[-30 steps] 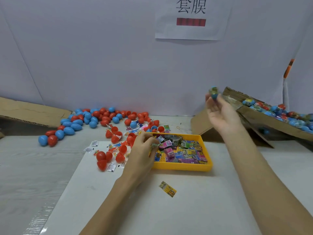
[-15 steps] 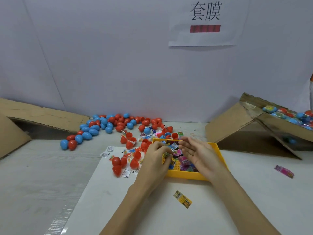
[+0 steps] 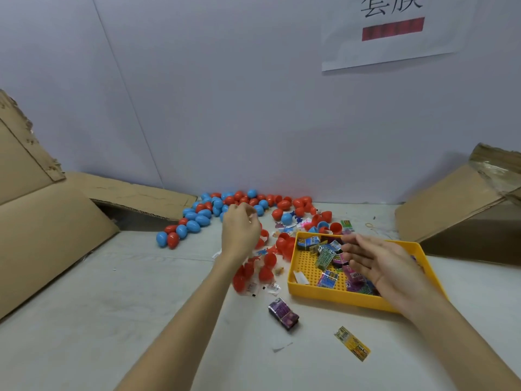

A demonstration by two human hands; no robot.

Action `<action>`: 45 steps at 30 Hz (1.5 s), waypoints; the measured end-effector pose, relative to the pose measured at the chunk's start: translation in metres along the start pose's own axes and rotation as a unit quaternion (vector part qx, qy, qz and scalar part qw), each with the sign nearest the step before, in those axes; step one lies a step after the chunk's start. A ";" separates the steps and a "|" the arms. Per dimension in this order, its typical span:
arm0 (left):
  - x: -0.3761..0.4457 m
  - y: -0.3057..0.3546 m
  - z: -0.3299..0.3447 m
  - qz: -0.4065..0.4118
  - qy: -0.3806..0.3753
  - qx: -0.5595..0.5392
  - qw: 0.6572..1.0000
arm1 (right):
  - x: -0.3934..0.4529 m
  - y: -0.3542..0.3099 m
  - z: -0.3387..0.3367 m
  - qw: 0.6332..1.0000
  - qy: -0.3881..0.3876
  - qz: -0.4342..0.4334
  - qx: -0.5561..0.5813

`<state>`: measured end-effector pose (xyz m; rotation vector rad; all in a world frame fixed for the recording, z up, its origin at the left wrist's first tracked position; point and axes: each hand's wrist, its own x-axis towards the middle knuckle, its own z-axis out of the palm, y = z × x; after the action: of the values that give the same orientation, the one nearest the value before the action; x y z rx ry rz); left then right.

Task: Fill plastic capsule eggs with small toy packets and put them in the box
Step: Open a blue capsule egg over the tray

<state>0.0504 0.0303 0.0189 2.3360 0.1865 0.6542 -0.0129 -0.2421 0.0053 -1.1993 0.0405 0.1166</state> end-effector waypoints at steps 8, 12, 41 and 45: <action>0.050 -0.103 -0.021 -0.043 -0.061 0.402 0.913 | 0.002 0.001 -0.002 1.000 0.001 0.000 -0.004; 0.053 -0.110 -0.017 0.037 -0.042 0.421 0.905 | 0.002 0.002 -0.001 1.000 0.003 0.005 -0.017; -0.108 0.052 0.018 0.180 -0.138 -0.267 0.937 | -0.007 0.008 0.003 0.989 -0.078 -0.055 -0.115; -0.108 0.053 0.020 0.165 -0.121 -0.272 0.940 | -0.009 0.007 0.004 0.983 -0.090 -0.072 -0.140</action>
<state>-0.0351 -0.0545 -0.0023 1.8906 -0.4545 0.4878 -0.0224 -0.2368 0.0012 -1.4638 -0.2285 0.1048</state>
